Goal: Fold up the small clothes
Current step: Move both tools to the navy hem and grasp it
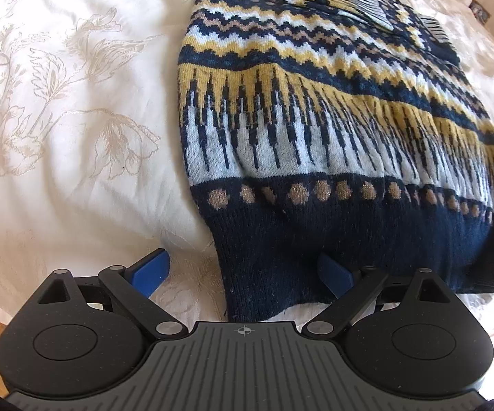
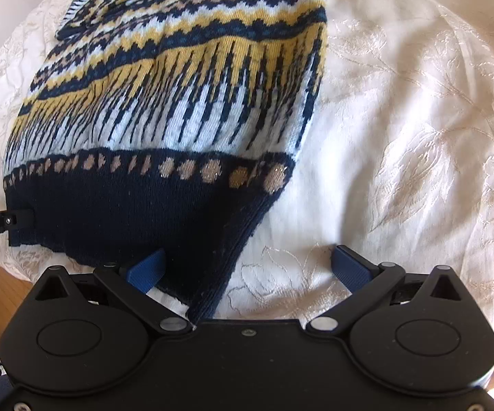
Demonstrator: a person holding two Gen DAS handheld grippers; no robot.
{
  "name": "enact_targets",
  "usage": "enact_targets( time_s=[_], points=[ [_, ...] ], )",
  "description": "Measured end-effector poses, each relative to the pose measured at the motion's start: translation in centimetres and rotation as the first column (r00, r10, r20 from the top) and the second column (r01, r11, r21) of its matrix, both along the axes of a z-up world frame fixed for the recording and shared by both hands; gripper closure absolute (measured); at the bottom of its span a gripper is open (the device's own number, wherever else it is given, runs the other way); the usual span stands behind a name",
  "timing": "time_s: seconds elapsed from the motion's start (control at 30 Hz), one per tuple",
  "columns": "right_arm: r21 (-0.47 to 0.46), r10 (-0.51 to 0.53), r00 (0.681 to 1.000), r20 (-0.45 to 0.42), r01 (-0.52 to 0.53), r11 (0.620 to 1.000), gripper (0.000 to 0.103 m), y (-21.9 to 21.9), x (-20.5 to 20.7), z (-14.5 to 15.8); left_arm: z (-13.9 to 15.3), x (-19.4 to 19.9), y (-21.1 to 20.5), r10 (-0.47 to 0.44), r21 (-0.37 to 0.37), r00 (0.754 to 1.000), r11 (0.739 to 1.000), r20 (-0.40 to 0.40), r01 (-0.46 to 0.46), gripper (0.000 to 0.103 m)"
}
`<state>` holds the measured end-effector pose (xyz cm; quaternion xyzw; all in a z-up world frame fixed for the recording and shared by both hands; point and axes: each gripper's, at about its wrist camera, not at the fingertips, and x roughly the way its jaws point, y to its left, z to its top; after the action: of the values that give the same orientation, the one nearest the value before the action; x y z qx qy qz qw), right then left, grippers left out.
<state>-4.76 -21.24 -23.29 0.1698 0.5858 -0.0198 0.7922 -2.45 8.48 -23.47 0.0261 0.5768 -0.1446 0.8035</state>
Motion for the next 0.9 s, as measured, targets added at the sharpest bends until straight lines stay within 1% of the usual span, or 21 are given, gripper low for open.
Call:
enact_targets(
  time_s=[0.07,0.17,0.27,0.37,0.43,0.5,0.53,0.6,0.63,0.67,0.7,0.77,0.83,0.9],
  points=[
    [-0.002,0.008,1.000,-0.007,-0.008,1.000,0.000,0.2,-0.2,-0.1,0.1,-0.2,0.1,-0.003,-0.005,1.000,1.000,0.006,0.003,0.010],
    [-0.005,0.012,1.000,0.012,-0.012,1.000,0.000,0.3,-0.6,0.1,0.5,-0.3,0.3,-0.001,-0.023,1.000,1.000,0.023,0.001,0.010],
    [0.025,-0.021,0.999,0.035,0.021,0.999,0.002,-0.1,-1.3,0.7,0.9,-0.4,0.4,0.005,-0.050,0.999,0.999,0.040,-0.003,0.010],
    [0.046,-0.054,0.995,0.081,0.050,0.998,0.011,-0.5,-2.0,1.8,1.1,-0.2,0.3,-0.003,-0.062,0.999,0.998,0.048,0.006,0.010],
    [0.049,-0.067,0.993,0.101,0.062,0.997,0.015,-0.6,-2.2,2.3,1.0,0.0,0.1,-0.009,-0.070,0.999,0.997,0.041,0.012,0.013],
    [0.073,-0.070,0.992,0.110,0.062,0.995,0.030,-0.5,-2.0,2.5,0.8,0.1,0.1,-0.019,-0.084,0.999,0.996,0.028,0.021,0.019],
    [0.085,-0.068,0.992,0.103,0.059,0.995,0.035,-0.5,-1.9,2.4,0.7,0.2,-0.2,-0.027,-0.090,0.999,0.995,0.021,0.029,0.024],
    [0.111,-0.061,0.995,0.081,0.052,0.992,0.051,-0.3,-1.5,2.2,0.7,0.2,-0.1,-0.038,-0.099,0.999,0.994,0.016,0.039,0.031],
    [0.120,-0.061,0.995,0.076,0.052,0.991,0.056,-0.2,-1.4,2.1,0.7,0.2,-0.1,-0.042,-0.105,0.999,0.994,0.015,0.043,0.038],
    [0.129,-0.064,0.995,0.070,0.055,0.990,0.066,-0.1,-1.1,1.9,0.7,0.2,0.0,-0.044,-0.107,0.999,0.993,0.016,0.045,0.044],
    [0.134,-0.070,0.995,0.066,0.061,0.989,0.073,0.0,-1.0,1.8,0.8,0.1,0.1,-0.044,-0.104,0.999,0.993,0.018,0.046,0.045],
    [0.153,-0.083,0.994,0.065,0.073,0.985,0.080,-0.1,-0.9,1.8,1.0,0.1,0.4,-0.040,-0.103,0.999,0.994,0.022,0.042,0.052],
    [0.167,-0.089,0.994,0.066,0.077,0.983,0.081,-0.2,-1.0,1.9,1.1,0.0,0.8,-0.036,-0.111,0.999,0.993,0.020,0.038,0.055],
    [0.176,-0.090,0.994,0.063,0.078,0.981,0.081,-0.4,-1.0,2.0,1.0,0.0,1.0,-0.031,-0.110,0.999,0.993,0.013,0.032,0.054]
  ],
)
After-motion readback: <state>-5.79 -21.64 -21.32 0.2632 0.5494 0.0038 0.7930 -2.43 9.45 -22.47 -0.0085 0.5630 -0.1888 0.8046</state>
